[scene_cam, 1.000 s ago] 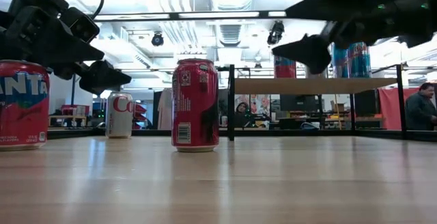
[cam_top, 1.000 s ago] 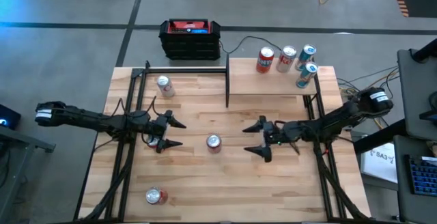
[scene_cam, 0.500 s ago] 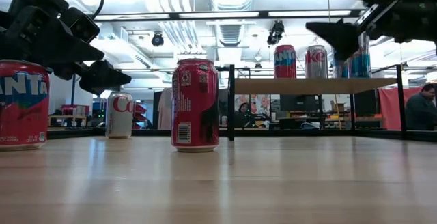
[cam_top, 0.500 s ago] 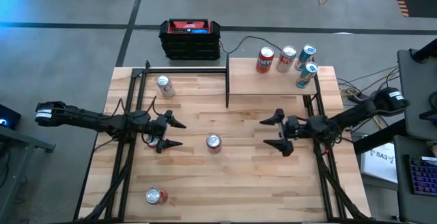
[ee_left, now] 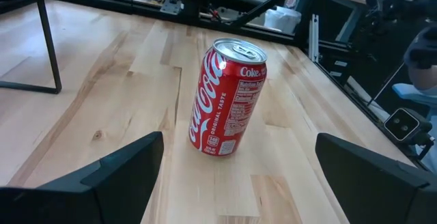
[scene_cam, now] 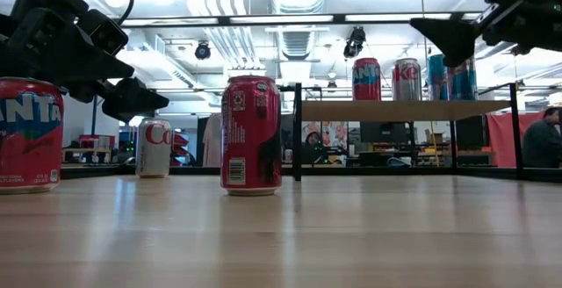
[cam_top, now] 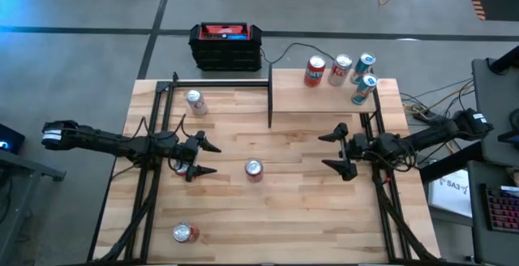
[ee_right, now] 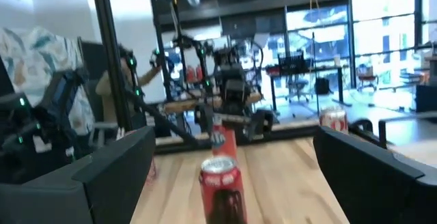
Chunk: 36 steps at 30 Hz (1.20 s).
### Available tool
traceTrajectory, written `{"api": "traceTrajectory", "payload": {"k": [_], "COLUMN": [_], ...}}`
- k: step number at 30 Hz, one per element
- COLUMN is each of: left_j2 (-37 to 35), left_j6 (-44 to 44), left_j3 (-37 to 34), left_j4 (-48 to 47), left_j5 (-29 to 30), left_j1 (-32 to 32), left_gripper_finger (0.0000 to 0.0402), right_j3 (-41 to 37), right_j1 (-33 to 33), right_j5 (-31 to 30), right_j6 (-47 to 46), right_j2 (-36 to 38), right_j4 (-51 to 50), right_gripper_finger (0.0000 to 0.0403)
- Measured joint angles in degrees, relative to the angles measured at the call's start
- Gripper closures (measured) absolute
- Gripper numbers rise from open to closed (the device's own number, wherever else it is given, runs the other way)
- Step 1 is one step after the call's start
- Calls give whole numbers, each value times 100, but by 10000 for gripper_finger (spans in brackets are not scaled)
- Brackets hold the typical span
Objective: Place canned beverage on shelf
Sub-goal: Put the top red white soda can on the shelf
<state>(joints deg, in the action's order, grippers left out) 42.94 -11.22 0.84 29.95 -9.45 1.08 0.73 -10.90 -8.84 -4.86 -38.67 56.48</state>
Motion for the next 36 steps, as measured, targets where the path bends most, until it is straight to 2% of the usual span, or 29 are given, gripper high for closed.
{"api": "traceTrajectory", "payload": {"k": [5, 13, 19, 28, 36], "left_j2": [0, 0, 0, 0, 0], "left_j6": [0, 0, 0, 0, 0], "left_j3": [0, 0, 0, 0, 0], "left_j4": [2, 2, 2, 2, 1], "left_j5": [-1, 0, -2, -2, -2], "left_j1": [-2, 0, -2, 0, -2], "left_gripper_finger": [33, 33, 33, 33, 33], "right_j3": [-1, -4, -7, -9, -11], "right_j1": [36, 192, 319, 332, 332], "right_j5": [28, 28, -25, -28, -26], "right_j6": [144, 351, 491, 490, 490], "right_j2": [357, 907, 1285, 1301, 1300], "right_j4": [-730, -1134, -1906, -2333, -2325], "right_gripper_finger": [19, 19, 19, 20, 20]}}
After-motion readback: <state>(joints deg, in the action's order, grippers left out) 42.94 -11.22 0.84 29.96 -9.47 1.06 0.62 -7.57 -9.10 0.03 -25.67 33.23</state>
